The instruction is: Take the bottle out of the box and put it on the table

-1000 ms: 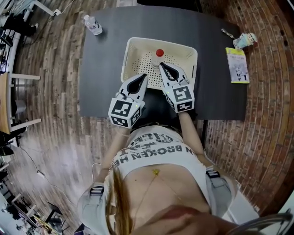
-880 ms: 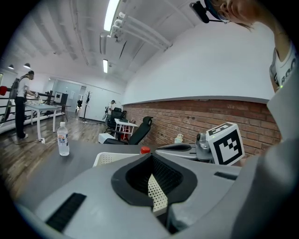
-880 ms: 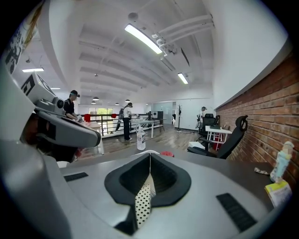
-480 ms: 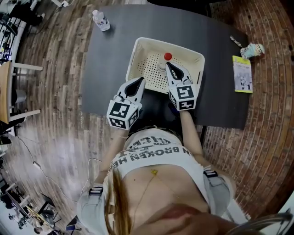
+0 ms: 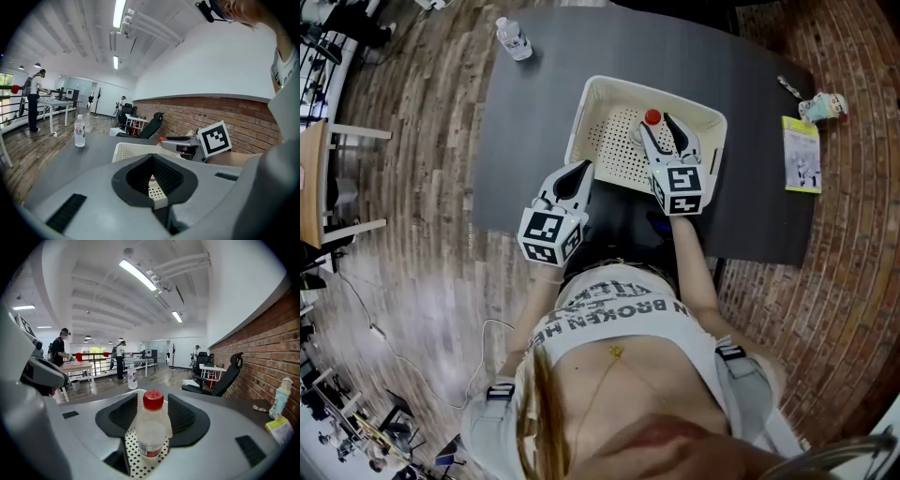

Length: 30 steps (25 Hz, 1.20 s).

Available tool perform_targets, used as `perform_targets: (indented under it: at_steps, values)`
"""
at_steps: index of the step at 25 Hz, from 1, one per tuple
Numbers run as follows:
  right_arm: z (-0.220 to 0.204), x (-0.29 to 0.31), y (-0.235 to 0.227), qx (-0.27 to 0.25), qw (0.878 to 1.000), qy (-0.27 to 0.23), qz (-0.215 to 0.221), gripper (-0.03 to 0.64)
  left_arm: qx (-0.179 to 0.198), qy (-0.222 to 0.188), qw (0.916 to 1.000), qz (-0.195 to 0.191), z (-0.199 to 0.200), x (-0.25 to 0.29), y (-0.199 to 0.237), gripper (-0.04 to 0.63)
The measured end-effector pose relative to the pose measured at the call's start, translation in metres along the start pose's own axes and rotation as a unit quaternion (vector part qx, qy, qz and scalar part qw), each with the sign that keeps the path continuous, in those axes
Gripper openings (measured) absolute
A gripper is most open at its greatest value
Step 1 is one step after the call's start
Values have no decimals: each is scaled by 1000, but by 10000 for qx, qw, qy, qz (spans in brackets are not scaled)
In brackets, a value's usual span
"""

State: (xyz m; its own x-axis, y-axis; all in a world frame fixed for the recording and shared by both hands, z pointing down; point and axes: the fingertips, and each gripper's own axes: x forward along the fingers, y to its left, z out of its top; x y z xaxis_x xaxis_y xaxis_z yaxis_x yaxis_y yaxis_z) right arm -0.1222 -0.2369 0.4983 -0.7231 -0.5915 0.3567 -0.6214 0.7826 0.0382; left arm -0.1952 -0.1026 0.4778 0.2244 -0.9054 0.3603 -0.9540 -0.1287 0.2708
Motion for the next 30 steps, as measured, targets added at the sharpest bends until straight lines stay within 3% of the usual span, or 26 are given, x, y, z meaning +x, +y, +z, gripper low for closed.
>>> perform_targets:
  at_steps: [11, 30]
  values:
    - [-7, 23, -5, 62, 9999, 85, -38, 169, -160, -11, 9994, 307, -4, -14, 20, 5]
    - [-9, 22, 0, 112, 9999, -33, -17, 163, -182, -38, 9998, 78, -7, -11, 8, 5]
